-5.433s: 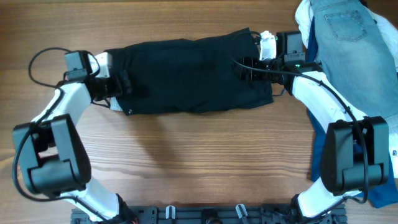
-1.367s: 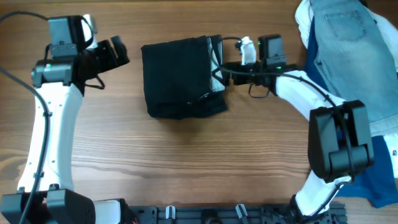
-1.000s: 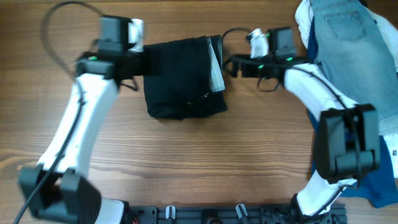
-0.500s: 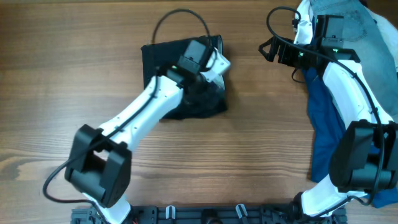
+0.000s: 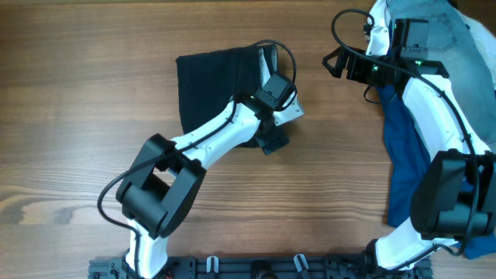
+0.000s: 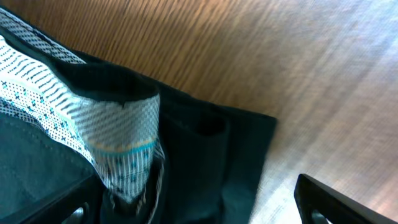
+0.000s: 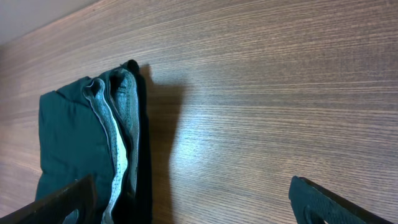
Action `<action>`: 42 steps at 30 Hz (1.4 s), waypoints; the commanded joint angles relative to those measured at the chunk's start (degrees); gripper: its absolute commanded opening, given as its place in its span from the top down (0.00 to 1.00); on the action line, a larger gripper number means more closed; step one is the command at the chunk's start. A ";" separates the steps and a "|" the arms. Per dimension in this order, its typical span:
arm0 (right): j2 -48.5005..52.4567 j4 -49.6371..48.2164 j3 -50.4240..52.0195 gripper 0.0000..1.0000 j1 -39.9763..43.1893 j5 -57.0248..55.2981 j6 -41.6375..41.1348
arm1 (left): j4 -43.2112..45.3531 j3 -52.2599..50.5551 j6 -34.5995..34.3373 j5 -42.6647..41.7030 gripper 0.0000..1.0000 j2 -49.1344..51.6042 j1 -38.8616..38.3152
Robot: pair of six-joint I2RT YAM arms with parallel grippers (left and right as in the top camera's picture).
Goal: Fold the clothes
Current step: 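Carry the folded shorts with the left gripper to the table's top-left corner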
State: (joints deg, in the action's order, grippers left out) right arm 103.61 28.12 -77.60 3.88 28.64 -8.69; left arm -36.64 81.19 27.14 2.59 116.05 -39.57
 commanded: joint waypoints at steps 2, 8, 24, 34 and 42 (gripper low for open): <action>-0.68 0.04 -0.50 0.00 -0.15 0.31 1.20 | 0.44 0.26 1.20 3.02 0.00 5.20 0.79; -0.68 0.07 -0.50 0.01 -0.15 0.28 1.14 | 4.22 0.26 1.16 9.57 0.43 7.10 0.50; -0.68 0.17 -0.50 0.05 -0.15 0.31 1.05 | 16.22 0.26 -17.84 25.92 0.96 7.08 17.84; -0.68 0.22 -0.48 0.06 -0.17 0.33 -0.50 | 36.24 0.26 -31.12 5.55 0.96 7.43 39.78; -0.66 0.85 -0.35 0.06 -1.09 0.50 -1.95 | 56.63 0.26 -31.50 5.77 0.96 16.22 43.34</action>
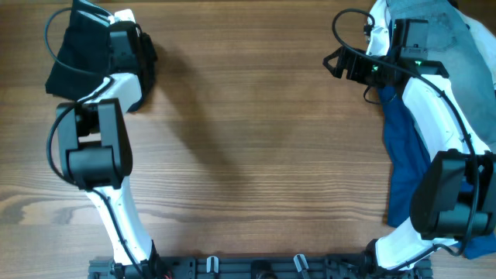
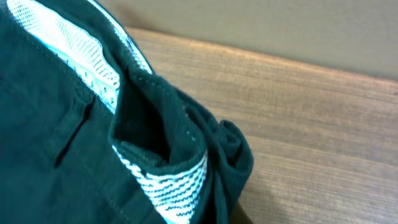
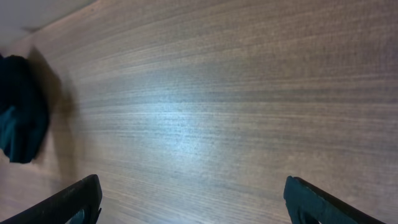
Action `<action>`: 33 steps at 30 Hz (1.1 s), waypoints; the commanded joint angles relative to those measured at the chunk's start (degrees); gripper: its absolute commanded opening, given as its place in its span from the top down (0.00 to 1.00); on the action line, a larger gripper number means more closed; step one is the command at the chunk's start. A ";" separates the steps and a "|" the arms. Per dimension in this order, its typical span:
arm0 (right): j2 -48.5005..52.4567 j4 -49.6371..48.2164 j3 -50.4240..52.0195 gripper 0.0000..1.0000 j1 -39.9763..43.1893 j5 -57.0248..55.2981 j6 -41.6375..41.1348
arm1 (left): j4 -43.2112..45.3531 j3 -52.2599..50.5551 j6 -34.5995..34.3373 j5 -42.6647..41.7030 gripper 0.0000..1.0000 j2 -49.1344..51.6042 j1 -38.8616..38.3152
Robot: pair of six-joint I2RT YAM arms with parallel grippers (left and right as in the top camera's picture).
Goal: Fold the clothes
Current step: 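Carry the folded shorts with the left gripper to the table's top-left corner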
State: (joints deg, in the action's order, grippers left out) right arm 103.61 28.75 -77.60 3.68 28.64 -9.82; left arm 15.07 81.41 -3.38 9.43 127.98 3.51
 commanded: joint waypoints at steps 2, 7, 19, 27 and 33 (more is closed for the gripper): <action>-0.66 0.28 -0.35 0.06 -1.49 0.50 -0.81 | 9.81 0.04 -1.03 -0.46 0.96 6.32 0.26; -0.66 0.44 -0.35 0.06 -2.14 0.52 -0.85 | 15.76 0.04 -1.62 1.57 0.96 6.73 0.35; -0.66 1.14 -0.35 0.07 -2.27 0.52 -0.81 | 24.50 0.04 -1.36 4.11 0.00 1.11 1.16; -0.66 1.29 -0.35 0.06 -2.27 0.52 -0.83 | -14.08 0.04 -0.37 1.81 0.00 -19.47 1.11; -0.66 1.31 -0.35 0.05 -2.29 0.55 -0.83 | -36.57 0.04 9.31 -1.75 0.01 -16.92 1.16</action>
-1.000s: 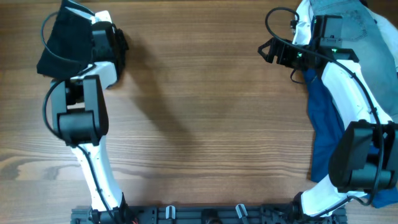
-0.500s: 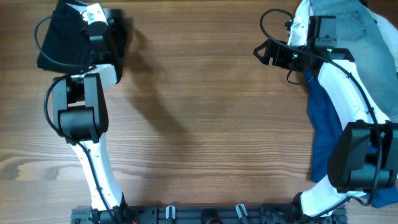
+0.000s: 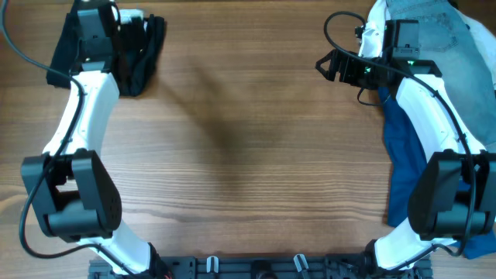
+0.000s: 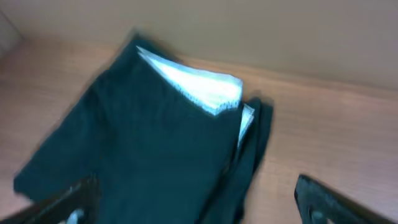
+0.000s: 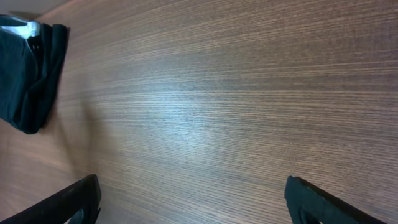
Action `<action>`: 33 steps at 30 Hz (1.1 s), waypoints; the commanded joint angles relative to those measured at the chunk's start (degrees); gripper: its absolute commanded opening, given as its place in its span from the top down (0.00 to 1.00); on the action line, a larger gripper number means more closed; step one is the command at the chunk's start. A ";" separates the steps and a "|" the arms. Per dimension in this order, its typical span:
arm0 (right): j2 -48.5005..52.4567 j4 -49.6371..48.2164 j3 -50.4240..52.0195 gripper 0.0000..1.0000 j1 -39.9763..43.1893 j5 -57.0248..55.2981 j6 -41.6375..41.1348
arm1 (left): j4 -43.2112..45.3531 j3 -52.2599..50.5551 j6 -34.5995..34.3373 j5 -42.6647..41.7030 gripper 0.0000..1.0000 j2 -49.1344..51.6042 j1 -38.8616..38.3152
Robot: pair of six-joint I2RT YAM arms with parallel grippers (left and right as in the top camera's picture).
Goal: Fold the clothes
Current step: 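Carry the folded shorts with the left gripper to the table's top-left corner, then lower the shorts at the top-left corner and open the left gripper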
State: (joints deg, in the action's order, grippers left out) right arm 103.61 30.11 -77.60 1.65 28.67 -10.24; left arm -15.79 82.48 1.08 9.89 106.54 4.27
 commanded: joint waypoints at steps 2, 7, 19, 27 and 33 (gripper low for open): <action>-0.66 0.00 -0.35 0.04 -0.26 0.50 -0.37 | -8.66 -1.03 8.41 -2.89 0.01 7.37 0.39; -0.66 0.66 -0.33 0.02 -0.26 0.50 -0.26 | -9.07 -1.03 12.24 -3.06 0.03 10.82 0.35; -0.66 1.05 -0.28 0.02 -0.57 0.52 -0.39 | 3.37 -1.03 18.27 -3.48 0.00 18.10 1.22; -0.66 2.08 -0.28 0.02 -0.57 0.50 -0.39 | 11.08 -1.03 14.84 -3.43 0.00 20.15 2.12; -0.66 3.15 -0.28 0.02 -0.57 0.46 -0.26 | 15.23 -1.03 8.04 -5.40 0.00 20.28 6.23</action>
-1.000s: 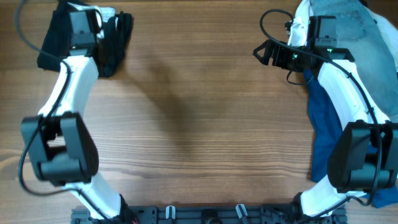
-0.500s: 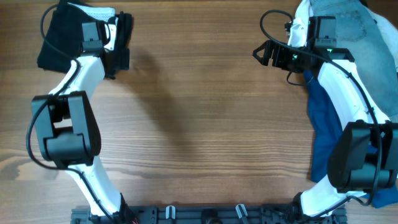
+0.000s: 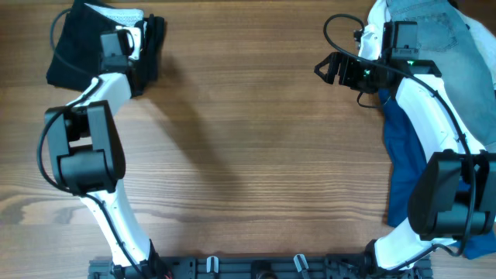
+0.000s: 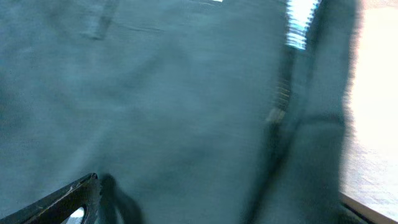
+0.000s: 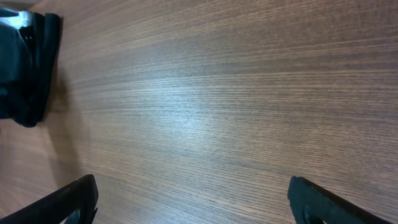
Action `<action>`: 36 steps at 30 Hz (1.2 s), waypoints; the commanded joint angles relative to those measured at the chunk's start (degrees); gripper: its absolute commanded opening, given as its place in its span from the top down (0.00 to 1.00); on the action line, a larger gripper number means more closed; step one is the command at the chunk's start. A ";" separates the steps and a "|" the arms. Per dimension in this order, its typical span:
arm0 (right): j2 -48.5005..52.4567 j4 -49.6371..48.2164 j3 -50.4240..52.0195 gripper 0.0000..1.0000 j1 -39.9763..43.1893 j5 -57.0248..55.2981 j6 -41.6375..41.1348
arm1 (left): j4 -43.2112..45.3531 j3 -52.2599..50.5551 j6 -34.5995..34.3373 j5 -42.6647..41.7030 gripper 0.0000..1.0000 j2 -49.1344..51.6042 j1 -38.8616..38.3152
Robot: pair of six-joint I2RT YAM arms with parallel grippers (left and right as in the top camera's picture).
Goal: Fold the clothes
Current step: 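Lower the shorts at the top-left corner and open the left gripper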
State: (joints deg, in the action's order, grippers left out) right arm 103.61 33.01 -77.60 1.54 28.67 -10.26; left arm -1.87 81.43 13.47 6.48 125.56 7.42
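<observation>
A folded dark green garment (image 3: 81, 50) with a white patterned lining lies at the table's far left corner. My left gripper (image 3: 118, 40) is open just over it. In the left wrist view the blurred cloth (image 4: 186, 106) fills the frame, with the left gripper (image 4: 211, 211) close above it and nothing between its fingers. My right gripper (image 3: 328, 68) is open over bare wood at the far right. In the right wrist view, the right gripper (image 5: 202, 208) is wide apart, and the folded garment (image 5: 25, 68) is far off at the left edge.
A heap of unfolded clothes lies along the right edge: a grey piece (image 3: 457, 54) at the back and a blue one (image 3: 407, 155) under the right arm. The wooden table (image 3: 256, 155) stretches between the two arms.
My left gripper, which stood open well back from the folded garment, is now close down over it, with the left arm folded in. The right gripper has barely shifted.
The folded dark garment lay at the table's far middle with my left gripper at its right edge. Then it was at the far left corner under that gripper. Then the gripper stood open and clear of it, and now sits low over it.
</observation>
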 commanded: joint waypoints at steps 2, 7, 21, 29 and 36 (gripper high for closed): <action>-0.66 0.24 -0.28 0.02 -0.46 0.48 -0.26 | 1.99 0.02 -4.42 -2.45 0.00 1.36 4.07; -0.66 0.22 -0.28 0.02 -0.61 0.50 -0.39 | 3.93 0.02 -5.01 -2.71 0.00 1.55 4.48; -3.15 -1.79 -0.81 0.00 -0.72 -8.96 7.13 | -7.19 0.02 -4.96 -4.68 0.00 -13.99 -1.64; -22.91 1.33 -1.16 0.00 -0.74 -11.10 11.76 | -18.56 0.02 -4.96 -4.50 0.00 -33.62 -7.04; -37.03 7.02 -1.16 0.00 -0.72 -10.99 11.52 | -18.60 0.02 -4.96 -4.50 0.00 -34.91 -7.43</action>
State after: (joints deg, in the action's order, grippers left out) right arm 68.97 37.93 -78.22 1.06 18.50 0.38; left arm -20.47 81.28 9.08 2.22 90.26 -0.01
